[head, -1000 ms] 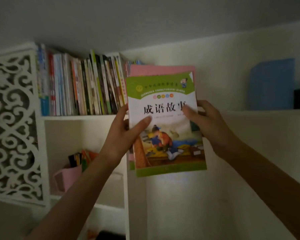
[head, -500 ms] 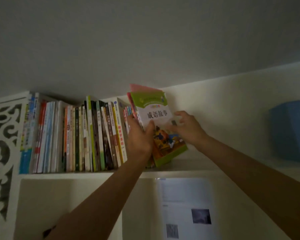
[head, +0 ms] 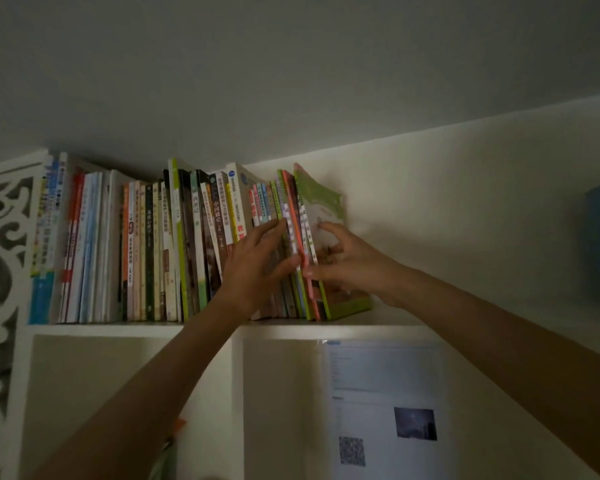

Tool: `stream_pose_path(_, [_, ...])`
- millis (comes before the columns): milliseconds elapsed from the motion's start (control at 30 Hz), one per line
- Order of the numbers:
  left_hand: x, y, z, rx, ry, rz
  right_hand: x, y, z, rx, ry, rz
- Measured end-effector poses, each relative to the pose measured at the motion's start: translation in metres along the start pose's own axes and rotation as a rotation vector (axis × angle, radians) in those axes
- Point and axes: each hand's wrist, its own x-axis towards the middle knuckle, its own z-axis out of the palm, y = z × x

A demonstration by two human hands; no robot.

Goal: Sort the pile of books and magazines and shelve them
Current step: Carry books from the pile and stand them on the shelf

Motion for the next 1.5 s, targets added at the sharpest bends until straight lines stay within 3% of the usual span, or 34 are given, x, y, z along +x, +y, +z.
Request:
stream_pose_path(133, [0.011,-0.001,0.017,0.349,0.008,-0.060,0.016,0.010,0.000,-0.056,-0.002,-0.005])
stream_pose_path(267, [0.008,0.004,0.032,0.394,0.125,-0.101,0.024,0.016,-0.002,-0.138,-0.028,0.013])
stream_pose_path(400, [0.006,0.004,0.031,0.357,0.072,-0.115,0.020,0.007,-0.005,-0.232,-0.142,0.065])
stream_pose_path(733, [-0.021,0.010,0.016,0.033,0.114,-0.080,0.007,0.011,-0.013,-0.232,-0.044,0.020])
stream_pose_path(933, [-0.027,0.020,0.019,-0.016,0.121,0.013,-0.010,0.029,-0.018,-0.276,-0.146,-0.015])
stream_pose_path(1000, [-0.036,0.032,0.022,-0.047,0.130,0.062,-0.029,0.018,-0.020,-0.312,-0.039,-0.062])
stream_pose_path(1133, [-0.080,0.061,0.027,-0.172,0.117,0.158,-0.101,0.000,-0.032,-0.352,0.365,-0.228])
stream_pose_path(1233, [-0.130,0.080,0.043,-0.229,0.034,0.142,-0.174,0.013,-0.033,-0.345,0.363,-0.207])
stream_pose_path(1333, [-0.187,0.096,0.079,-0.298,-0.146,0.064,-0.239,0.051,-0.022,-0.379,0.278,-0.095])
stream_pose_path(1500, [-0.304,0.116,0.161,-0.408,-0.470,-0.190,-0.355,0.156,-0.003,-0.419,0.068,0.311])
